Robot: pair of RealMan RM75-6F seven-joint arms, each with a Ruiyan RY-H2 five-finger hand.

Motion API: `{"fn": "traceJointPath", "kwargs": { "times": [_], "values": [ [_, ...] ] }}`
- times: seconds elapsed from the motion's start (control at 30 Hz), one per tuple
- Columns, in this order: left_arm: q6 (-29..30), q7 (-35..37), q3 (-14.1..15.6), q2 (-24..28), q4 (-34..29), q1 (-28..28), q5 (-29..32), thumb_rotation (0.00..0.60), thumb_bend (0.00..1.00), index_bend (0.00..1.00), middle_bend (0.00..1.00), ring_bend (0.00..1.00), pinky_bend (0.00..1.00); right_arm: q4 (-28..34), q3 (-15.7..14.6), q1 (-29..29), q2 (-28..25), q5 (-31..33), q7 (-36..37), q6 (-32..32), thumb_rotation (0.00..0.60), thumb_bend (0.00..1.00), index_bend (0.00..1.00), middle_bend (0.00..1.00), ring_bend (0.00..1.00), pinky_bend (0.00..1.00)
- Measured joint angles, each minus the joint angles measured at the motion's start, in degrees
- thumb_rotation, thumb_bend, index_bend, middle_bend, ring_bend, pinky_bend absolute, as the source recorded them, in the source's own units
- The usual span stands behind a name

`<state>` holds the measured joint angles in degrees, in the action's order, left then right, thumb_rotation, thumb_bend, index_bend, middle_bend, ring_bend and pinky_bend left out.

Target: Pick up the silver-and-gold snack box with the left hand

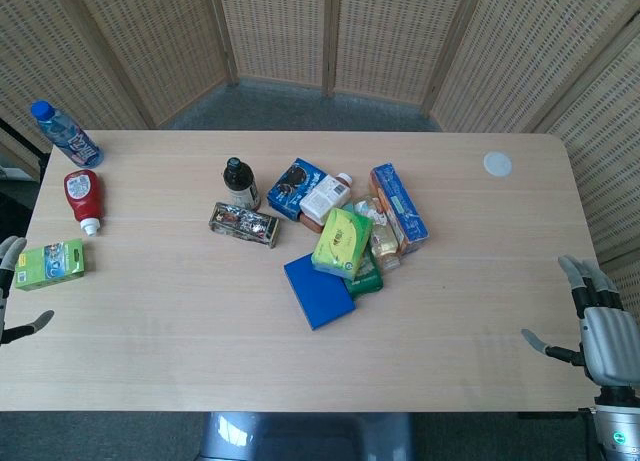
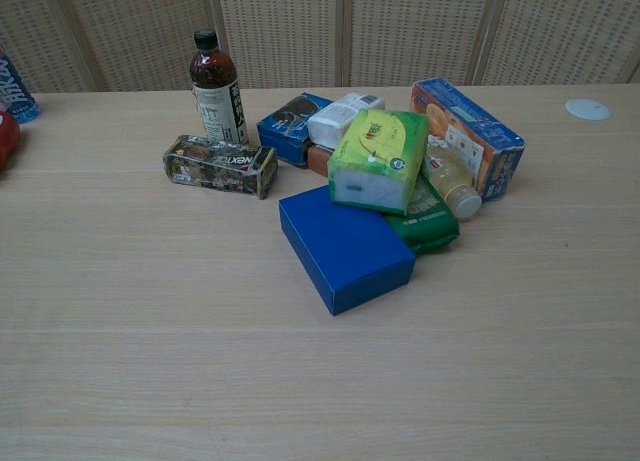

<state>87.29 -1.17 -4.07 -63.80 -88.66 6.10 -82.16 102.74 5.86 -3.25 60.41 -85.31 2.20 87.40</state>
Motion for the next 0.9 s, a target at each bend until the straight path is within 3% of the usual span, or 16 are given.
{"fn": "traceJointPath", "kwargs": {
  "times": [0.33, 0.53, 0.73, 0.9],
  "values": [
    [-1.3, -0.4, 0.0, -0.1, 0.2, 0.1, 0.4, 0.600, 0.00, 0.00, 0.00, 0.00, 0.00, 0.5, 0.0, 0.1, -0.3, -0.2, 0.5, 0.3, 0.514, 0.00, 0.00, 0.00, 0.00, 0.00],
    [-5.1, -2.2, -0.7, 0.2, -0.1, 2.3, 1.1, 0.600, 0.00, 0.00, 0.00, 0.00, 0.00, 0.3, 0.2, -0.2, -0.1, 0.4, 0.3, -0.3, 0.516, 0.00, 0.00, 0.00, 0.00, 0.00],
    [-13.8, -6.1, -2.3, 1.5, -2.5, 7.2, 4.3, 0.600, 0.00, 0.00, 0.00, 0.00, 0.00, 0.2, 0.3, -0.2, -0.2, 0.7, 0.7, -0.4, 0.514, 0.00, 0.00, 0.00, 0.00, 0.00],
    [-23.3, -14.2, -4.3, 1.7, -4.6, 14.0, 9.8, 0.600, 0.00, 0.00, 0.00, 0.00, 0.00, -0.1, 0.3, -0.4, -0.2, 0.9, 0.9, -0.8, 0.512, 0.00, 0.00, 0.00, 0.00, 0.00]
  ]
}}
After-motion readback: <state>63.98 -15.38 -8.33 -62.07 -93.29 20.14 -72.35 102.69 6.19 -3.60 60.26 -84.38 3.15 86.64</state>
